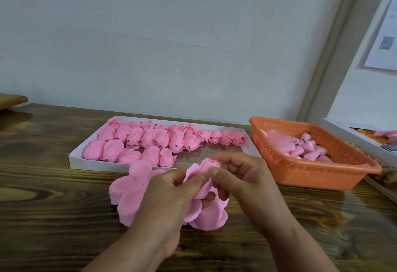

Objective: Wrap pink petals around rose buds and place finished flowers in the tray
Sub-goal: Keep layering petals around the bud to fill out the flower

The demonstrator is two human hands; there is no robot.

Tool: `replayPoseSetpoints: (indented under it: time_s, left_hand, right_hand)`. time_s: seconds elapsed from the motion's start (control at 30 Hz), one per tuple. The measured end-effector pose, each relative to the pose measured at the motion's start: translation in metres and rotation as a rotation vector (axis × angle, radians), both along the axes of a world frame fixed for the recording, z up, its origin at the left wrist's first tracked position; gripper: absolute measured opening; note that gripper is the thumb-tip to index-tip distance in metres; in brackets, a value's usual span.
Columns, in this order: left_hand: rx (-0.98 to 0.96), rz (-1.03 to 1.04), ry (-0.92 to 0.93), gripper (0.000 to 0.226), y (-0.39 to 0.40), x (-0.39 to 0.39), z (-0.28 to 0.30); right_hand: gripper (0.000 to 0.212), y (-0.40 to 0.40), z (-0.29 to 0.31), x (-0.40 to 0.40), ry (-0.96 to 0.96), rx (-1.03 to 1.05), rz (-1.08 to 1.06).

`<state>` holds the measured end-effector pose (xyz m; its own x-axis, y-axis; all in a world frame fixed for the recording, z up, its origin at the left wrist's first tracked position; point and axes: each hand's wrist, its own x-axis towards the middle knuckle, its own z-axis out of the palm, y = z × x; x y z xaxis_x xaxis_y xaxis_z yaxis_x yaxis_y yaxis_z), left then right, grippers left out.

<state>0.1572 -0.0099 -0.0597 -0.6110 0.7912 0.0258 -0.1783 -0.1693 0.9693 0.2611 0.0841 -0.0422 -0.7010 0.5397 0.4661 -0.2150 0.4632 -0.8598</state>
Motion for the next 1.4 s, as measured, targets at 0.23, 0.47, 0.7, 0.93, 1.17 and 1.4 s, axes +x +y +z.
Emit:
replayPoseSetpoints:
  time_s: [0.23, 0.47, 0.7, 0.93, 1.17, 1.4]
  left_hand:
    - [-0.083, 0.035, 0.096, 0.027, 0.002, -0.005, -0.009]
    - [-0.194, 0.106, 0.099, 0.04, 0.005, -0.008, -0.009]
    - [-0.229, 0.033, 0.147, 0.039, 0.003, -0.003, -0.01]
    - [-0.205, -0.094, 0.112, 0.034, 0.003, -0.004, -0.008]
    - [-0.211, -0.417, 0.124, 0.009, 0.003, -0.009, 0.002]
    - [-0.109, -0.418, -0.011, 0.025, -0.008, -0.02, -0.003]
  right_hand:
    - [0.026, 0.004, -0.004, -0.002, -0.023, -0.013, -0.127]
    - [0.035, 0.006, -0.003, 0.003, -0.188, 0.213, -0.06]
    - [0.02, 0.003, 0.008, 0.001, -0.364, 0.456, -0.122]
    - [0.018, 0.012, 0.016, -0.001, -0.472, 0.431, -0.088]
    - [0.025, 0.017, 0.016, 0.003, -0.51, 0.273, 0.055]
    - [0.017, 0.018, 0.012, 0.01, -0.379, 0.077, 0.097]
